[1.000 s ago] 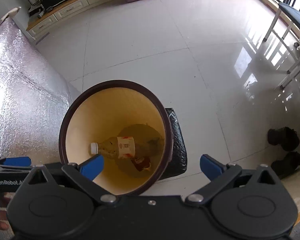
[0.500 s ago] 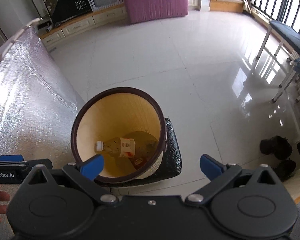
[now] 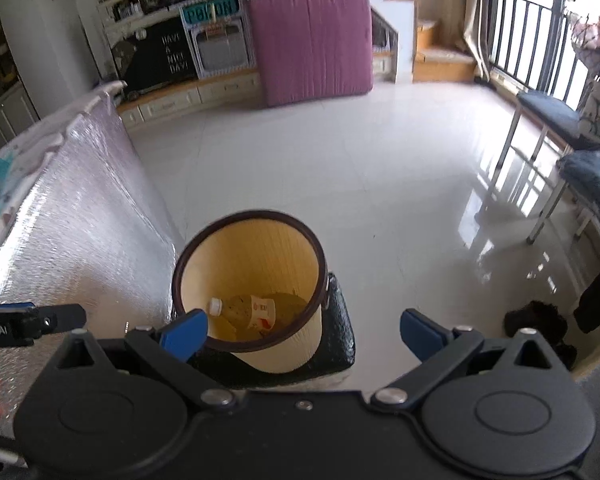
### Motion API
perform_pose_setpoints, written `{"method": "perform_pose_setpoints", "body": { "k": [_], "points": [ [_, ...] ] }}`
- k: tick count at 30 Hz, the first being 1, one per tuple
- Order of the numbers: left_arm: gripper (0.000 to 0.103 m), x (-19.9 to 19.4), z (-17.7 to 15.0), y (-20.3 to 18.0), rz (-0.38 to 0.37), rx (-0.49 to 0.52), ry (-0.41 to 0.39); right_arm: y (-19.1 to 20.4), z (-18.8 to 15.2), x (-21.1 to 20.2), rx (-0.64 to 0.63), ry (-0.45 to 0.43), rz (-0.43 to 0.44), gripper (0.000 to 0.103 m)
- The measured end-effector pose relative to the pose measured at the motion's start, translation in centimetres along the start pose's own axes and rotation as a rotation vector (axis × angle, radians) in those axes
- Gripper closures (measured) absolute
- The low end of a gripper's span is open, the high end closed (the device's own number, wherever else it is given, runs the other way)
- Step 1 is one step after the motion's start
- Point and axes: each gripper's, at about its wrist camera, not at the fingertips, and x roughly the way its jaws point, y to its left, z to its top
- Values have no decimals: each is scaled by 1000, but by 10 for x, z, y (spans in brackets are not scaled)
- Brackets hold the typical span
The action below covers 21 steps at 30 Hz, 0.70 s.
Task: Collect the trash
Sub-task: 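Move both tools back toward the remaining trash on the table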
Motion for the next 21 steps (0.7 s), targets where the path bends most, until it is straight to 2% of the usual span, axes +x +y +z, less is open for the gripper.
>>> {"method": "perform_pose_setpoints", "body": {
  "k": [9,15,21],
  "points": [
    [0,-73,-23,0,25,34,-148,11,-13,-65,-2,-144,20,0],
    [0,-114,-31,8,31,31,-238,26,-12,-88,-42,-215,70,0],
    [0,-143,-28,33,71,14,-314,49,-7,-95,-56,-262,148,0]
  ]
}}
